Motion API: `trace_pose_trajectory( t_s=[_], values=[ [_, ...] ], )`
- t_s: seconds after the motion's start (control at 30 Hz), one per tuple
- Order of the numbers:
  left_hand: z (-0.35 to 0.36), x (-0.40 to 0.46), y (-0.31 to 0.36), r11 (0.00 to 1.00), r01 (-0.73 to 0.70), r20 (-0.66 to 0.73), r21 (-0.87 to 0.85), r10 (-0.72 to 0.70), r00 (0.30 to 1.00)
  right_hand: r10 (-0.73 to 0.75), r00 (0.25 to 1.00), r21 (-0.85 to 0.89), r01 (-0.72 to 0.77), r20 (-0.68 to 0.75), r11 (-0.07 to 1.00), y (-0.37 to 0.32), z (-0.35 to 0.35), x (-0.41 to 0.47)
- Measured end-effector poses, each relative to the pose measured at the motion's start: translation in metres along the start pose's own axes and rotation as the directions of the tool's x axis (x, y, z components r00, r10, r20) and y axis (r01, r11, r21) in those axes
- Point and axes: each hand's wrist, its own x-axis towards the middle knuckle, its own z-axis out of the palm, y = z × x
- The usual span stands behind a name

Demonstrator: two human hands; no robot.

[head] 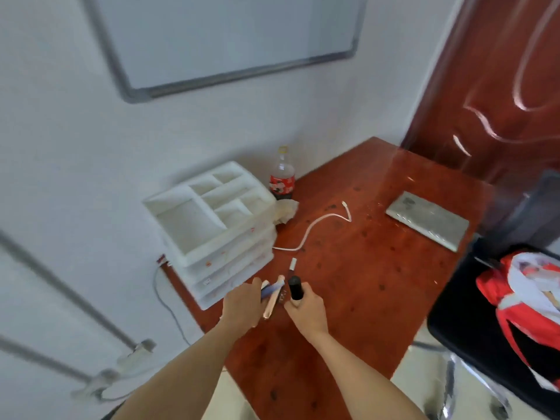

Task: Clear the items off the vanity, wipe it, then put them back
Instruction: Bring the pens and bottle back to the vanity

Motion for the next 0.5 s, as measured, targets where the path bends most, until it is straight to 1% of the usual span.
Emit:
trace_pose_trajectory(
  t_s=[0.03,0.1,0.13,0.2,0.27,0.33,0.4,0.5],
  values=[
    [-0.005,-0.011,-0.010,0.997,0.077,-0.021,-0.023,-0.077,0.997,-0.063,0.997,-0.015,0.064,0.050,0.998,-0.010,0.004,-0.002],
    [-0.019,-0.038,-0.033,0.968,0.243,-0.076,-0.061,-0.247,0.966,-0.198,0.970,-0.042,0.206,0.142,0.978,-0.036,0.014,-0.010],
    [-0.026,-0.056,-0.044,0.945,0.320,-0.089,-0.070,-0.325,0.941,-0.257,0.949,-0.055,0.271,0.181,0.961,-0.049,0.022,-0.016],
    [-0.038,-0.097,-0.070,0.876,0.474,-0.107,-0.092,-0.482,0.870,-0.365,0.895,-0.064,0.393,0.258,0.918,-0.082,0.043,-0.033],
    [-0.050,-0.141,-0.098,0.766,0.618,-0.125,-0.178,-0.640,0.758,-0.439,0.831,-0.025,0.475,0.342,0.880,-0.116,0.072,-0.058],
    [-0.061,-0.190,-0.126,0.626,0.725,-0.139,-0.288,-0.776,0.615,-0.507,0.746,0.041,0.545,0.432,0.837,-0.150,0.103,-0.089],
    [-0.073,-0.246,-0.151,0.495,0.788,-0.150,-0.367,-0.867,0.475,-0.583,0.648,0.106,0.620,0.491,0.777,-0.183,0.135,-0.128],
    [-0.088,-0.336,-0.181,0.331,0.836,-0.192,-0.437,-0.943,0.272,-0.656,0.496,0.247,0.658,0.569,0.711,-0.228,0.183,-0.196]
  ],
)
